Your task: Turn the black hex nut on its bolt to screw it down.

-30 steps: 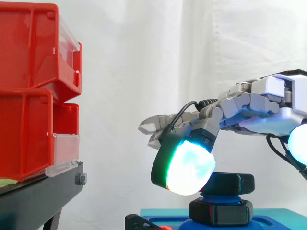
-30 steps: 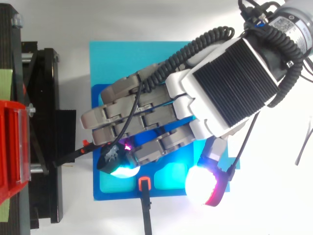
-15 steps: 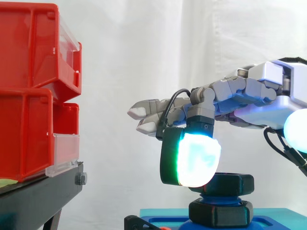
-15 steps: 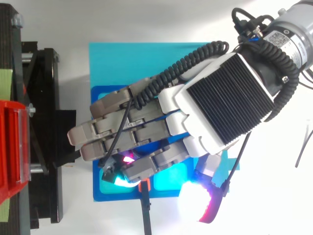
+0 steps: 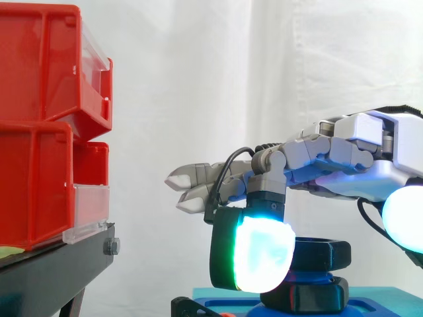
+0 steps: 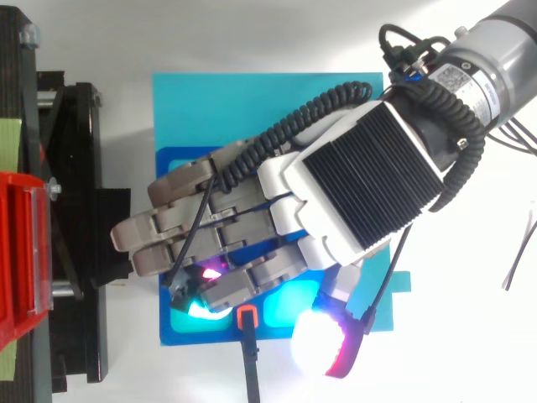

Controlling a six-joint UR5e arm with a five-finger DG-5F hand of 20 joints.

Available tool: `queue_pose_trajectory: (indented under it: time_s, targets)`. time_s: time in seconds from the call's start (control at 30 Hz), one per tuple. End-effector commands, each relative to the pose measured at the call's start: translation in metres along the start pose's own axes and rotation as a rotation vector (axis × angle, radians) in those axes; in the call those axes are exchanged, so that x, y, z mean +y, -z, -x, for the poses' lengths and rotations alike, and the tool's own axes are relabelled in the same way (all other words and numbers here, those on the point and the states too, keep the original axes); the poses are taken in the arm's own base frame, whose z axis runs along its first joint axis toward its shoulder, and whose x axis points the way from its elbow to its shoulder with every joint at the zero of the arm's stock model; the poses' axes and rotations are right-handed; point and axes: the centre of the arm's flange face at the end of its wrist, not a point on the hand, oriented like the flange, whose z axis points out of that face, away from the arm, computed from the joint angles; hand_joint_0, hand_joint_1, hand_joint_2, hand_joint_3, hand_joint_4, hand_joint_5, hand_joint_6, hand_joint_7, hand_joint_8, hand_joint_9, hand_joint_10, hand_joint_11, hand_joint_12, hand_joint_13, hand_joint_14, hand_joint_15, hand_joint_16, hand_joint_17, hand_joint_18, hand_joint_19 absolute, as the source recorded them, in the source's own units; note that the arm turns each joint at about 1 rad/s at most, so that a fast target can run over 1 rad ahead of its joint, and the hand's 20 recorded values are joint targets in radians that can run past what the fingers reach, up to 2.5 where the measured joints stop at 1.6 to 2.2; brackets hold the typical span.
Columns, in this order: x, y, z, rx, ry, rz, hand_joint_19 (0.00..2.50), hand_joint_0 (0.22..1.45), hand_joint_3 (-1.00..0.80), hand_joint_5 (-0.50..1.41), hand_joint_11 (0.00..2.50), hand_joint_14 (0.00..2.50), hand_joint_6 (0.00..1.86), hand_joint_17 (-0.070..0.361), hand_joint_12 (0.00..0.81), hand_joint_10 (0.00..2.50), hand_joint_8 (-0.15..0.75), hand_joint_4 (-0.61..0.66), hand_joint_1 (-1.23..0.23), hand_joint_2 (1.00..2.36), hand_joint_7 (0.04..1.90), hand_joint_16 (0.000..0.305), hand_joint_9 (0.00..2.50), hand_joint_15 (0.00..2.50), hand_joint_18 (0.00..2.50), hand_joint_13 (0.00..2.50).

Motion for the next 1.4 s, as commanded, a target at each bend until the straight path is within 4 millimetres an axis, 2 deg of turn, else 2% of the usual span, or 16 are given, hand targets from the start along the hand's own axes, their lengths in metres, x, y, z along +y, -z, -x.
queue_pose_trajectory:
  time_s: [0.0, 0.5, 1.37]
  targets:
    - [0.002, -0.007, 0.001, -0.013, 0.000, 0.008, 0.50, 0.50, -0.50, -0.11, 0.10, 0.00, 0.50, 0.127, 0.354, 0.00, 0.326, 0.35, -0.26, 1.00, 1.07, 0.056, 0.42, 0.07, 0.32, 0.28]
    - [-0.005, -0.002, 0.008, -0.027, 0.022, 0.024, 0.50, 0.50, -0.50, -0.11, 0.10, 0.00, 0.50, 0.127, 0.355, 0.00, 0.326, 0.35, -0.26, 1.00, 1.07, 0.057, 0.42, 0.07, 0.33, 0.29]
    - [-0.030, 0.029, 0.014, -0.033, 0.048, 0.017, 0.50, 0.50, -0.50, -0.11, 0.10, 0.00, 0.50, 0.127, 0.356, 0.00, 0.326, 0.35, -0.27, 1.00, 1.07, 0.057, 0.42, 0.06, 0.33, 0.29]
